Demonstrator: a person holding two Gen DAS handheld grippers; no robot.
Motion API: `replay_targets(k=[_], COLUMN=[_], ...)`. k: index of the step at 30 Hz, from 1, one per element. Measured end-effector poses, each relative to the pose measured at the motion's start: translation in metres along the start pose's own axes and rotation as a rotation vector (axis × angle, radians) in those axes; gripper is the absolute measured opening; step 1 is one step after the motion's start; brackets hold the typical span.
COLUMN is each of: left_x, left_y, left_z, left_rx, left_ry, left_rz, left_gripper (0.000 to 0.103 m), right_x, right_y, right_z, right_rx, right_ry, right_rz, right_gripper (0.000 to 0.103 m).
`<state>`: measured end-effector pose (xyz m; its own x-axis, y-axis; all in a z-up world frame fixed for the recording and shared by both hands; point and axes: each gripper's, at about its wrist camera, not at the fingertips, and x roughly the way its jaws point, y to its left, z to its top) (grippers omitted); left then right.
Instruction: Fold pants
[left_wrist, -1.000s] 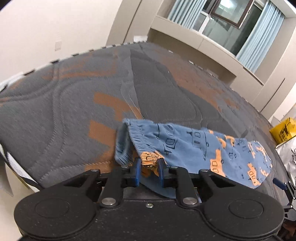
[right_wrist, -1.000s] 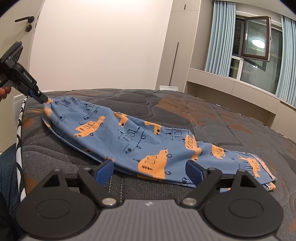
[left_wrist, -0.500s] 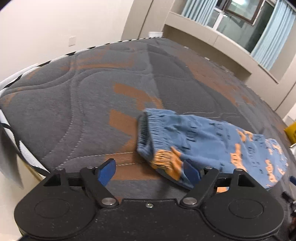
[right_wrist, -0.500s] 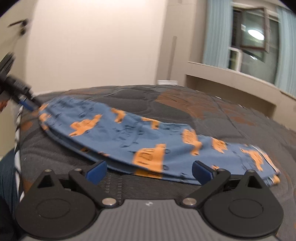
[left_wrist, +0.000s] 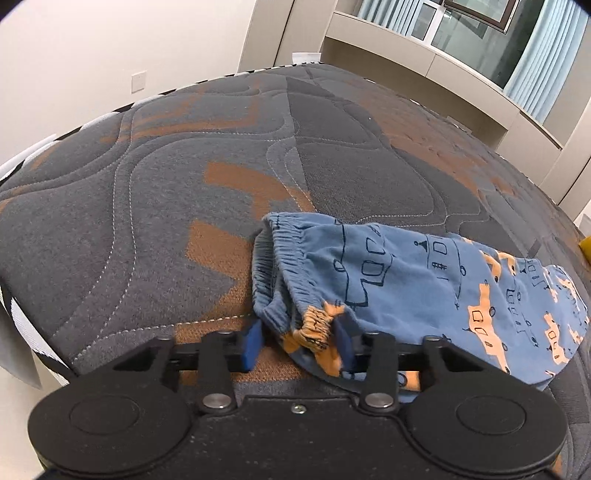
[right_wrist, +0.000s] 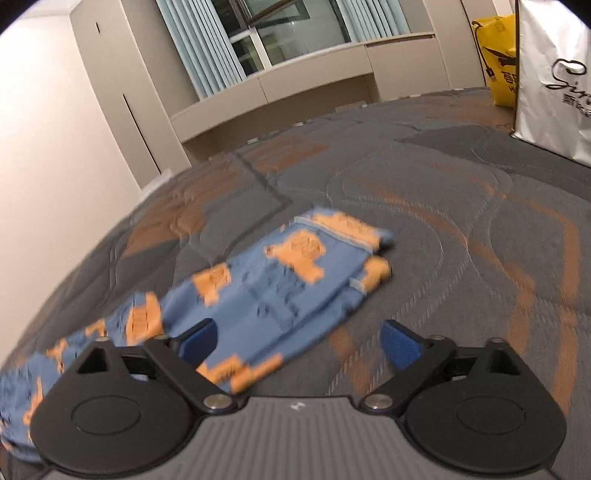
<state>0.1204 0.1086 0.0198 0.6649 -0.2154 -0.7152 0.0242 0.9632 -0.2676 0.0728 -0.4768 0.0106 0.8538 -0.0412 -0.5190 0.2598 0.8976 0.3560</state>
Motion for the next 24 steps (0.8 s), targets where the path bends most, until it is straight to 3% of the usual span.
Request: replay_targets(k=[2,8,12,17,19,20,21,24], left_x=[-0.001,-0.003,-0.004,-0.005,-0.005,-0.006,-0.007,-0.011], left_y=[-0.001,-0.001,0.003,0.004,0.005,0.007,0.007,0.010], left_z=[0.000,-0.002,-0.004,-0.004,-0.004,-0.004,-0.004,-0.003], left_rx=[-0.016,-0.014,-0.026,-0.032,-0.049,-0.054,-0.059,-0.068], left_ry=[0.000,-0.012,-0.021,-0.025,-0.028,-0.031,-0.036,-0.046], left_rz=[-0.007,0.002,-0.007,-0.012,-0.019,-0.022,-0.024,-0.033], left_gripper=[0.029,0.029,0.025,0.023,0.022,0.022,0.022,0.021], right_x=[0.010,0.036,0.038,0.045,0.048,0.048,0.048,0.033], right_y=[-0.005,-0.005,0.010,0.002,0.003,0.004,0.006,0.012], right_z=[0.012,0.034,0.028,0.031,0.032,0.032,0.032,0.033], right_rx=[0.005,-0.048,-0.104,-0.017,-0.015,-0.012,0.005,0.017], right_ry=[-0.009,-0.004,0.039,0.073,0.071,0.065,0.052,-0.015], right_rz=[-0.017,-0.087,-0.068,-0.068,-0.091,-0.097,-0.094,-0.068], right_gripper=[0.085,0.064,0.058,0.053,0.036,0.010,0.003,0.002])
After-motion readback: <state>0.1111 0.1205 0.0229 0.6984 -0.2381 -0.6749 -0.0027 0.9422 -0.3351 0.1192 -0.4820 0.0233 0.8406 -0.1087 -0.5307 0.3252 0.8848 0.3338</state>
